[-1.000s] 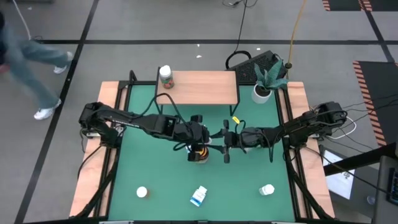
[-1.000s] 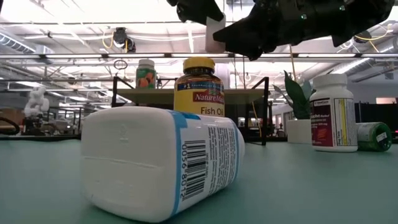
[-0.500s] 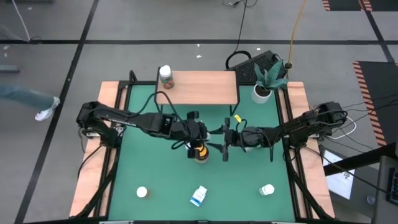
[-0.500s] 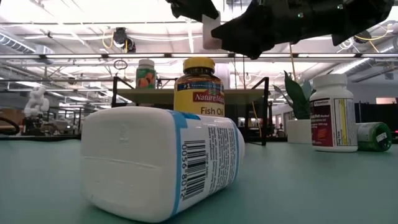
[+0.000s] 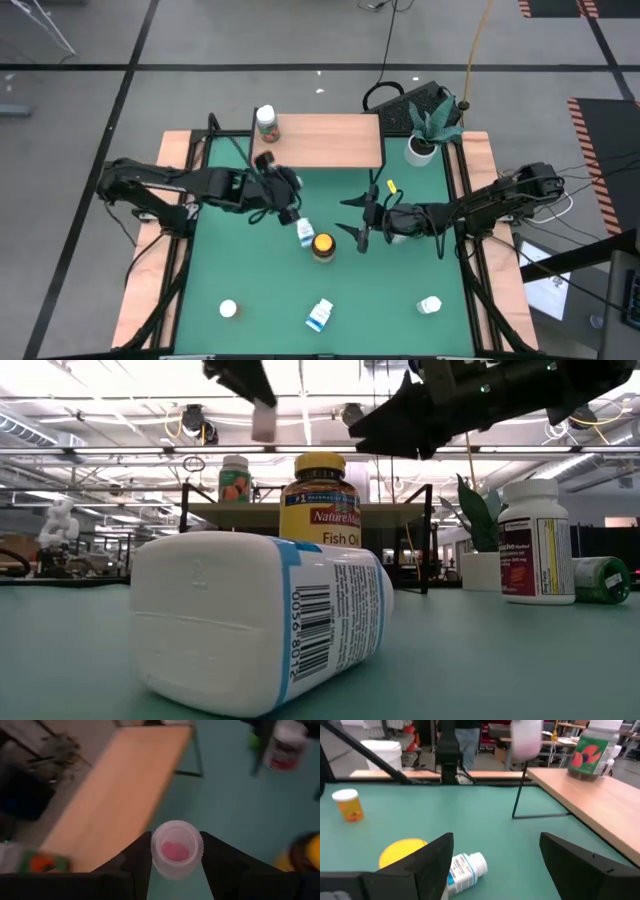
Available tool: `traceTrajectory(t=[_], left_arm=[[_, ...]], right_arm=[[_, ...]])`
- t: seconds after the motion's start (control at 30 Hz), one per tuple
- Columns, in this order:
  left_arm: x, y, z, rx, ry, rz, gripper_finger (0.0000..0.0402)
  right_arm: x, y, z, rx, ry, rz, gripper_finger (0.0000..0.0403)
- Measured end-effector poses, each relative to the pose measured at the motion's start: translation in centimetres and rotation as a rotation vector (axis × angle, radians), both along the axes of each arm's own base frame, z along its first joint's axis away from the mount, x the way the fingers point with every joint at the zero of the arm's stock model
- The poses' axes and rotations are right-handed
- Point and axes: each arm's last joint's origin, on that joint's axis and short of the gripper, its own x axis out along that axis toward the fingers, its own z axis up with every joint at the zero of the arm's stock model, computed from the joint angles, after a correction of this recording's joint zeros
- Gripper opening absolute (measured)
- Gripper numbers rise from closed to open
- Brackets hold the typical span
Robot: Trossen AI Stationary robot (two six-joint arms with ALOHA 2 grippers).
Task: Pick and place medicine bottles onto shelf by color
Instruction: Put the transparent medicine bottle on the shelf
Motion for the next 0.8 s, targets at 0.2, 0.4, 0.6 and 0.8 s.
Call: traceTrajectory(t=[0.2,0.4,0.6,0.8], left_arm=[[-4.9,4.5,-0.9,-0.066,-0.093,0.257,0.0156],[-7.2,9.5,-3.9,-0.100,-0.166,0.480,0.0156],[-7.7,12.0,-5.9,-0.187,-0.219,0.479,0.0156],[-8.0,12.6,-6.0,-0.211,-0.244,0.507,0.0157]], right_arm=[[0.0,0.0,0.0,0.008,-0.007,0.000,0.0287],[0.0,0.0,0.1,0.017,-0.015,-0.001,0.0286],[0.0,0.0,0.1,0.011,-0.010,0.000,0.0286],[0.0,0.0,0.0,0.006,-0.003,0.000,0.0286]])
